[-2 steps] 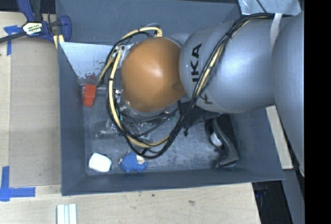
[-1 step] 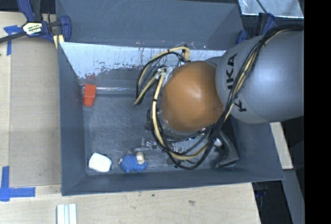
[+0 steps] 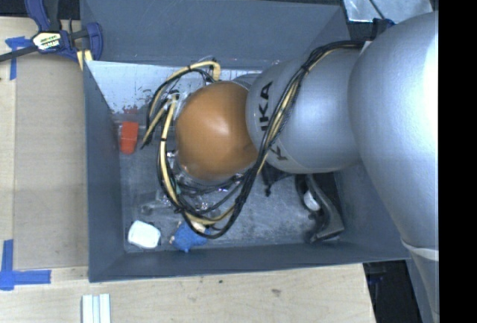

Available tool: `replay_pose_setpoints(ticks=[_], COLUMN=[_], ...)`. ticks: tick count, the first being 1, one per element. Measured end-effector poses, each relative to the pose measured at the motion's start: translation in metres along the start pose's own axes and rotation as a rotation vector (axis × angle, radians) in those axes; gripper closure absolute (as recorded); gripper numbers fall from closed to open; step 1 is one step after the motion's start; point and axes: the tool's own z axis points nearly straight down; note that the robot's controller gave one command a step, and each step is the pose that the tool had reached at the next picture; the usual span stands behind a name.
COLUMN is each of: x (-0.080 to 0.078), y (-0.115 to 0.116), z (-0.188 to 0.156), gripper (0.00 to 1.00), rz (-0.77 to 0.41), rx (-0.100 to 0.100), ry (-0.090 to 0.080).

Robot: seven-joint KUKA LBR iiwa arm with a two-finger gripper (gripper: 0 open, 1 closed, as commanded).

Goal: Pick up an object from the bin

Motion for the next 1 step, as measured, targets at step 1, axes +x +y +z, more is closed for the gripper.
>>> replay_pose_setpoints(ticks=[1], x=[0.0864], y=[0.0147], z=[-0.0078], gripper=[0.00], rz=[-0.182], rx=[0.002], ry=[0.006])
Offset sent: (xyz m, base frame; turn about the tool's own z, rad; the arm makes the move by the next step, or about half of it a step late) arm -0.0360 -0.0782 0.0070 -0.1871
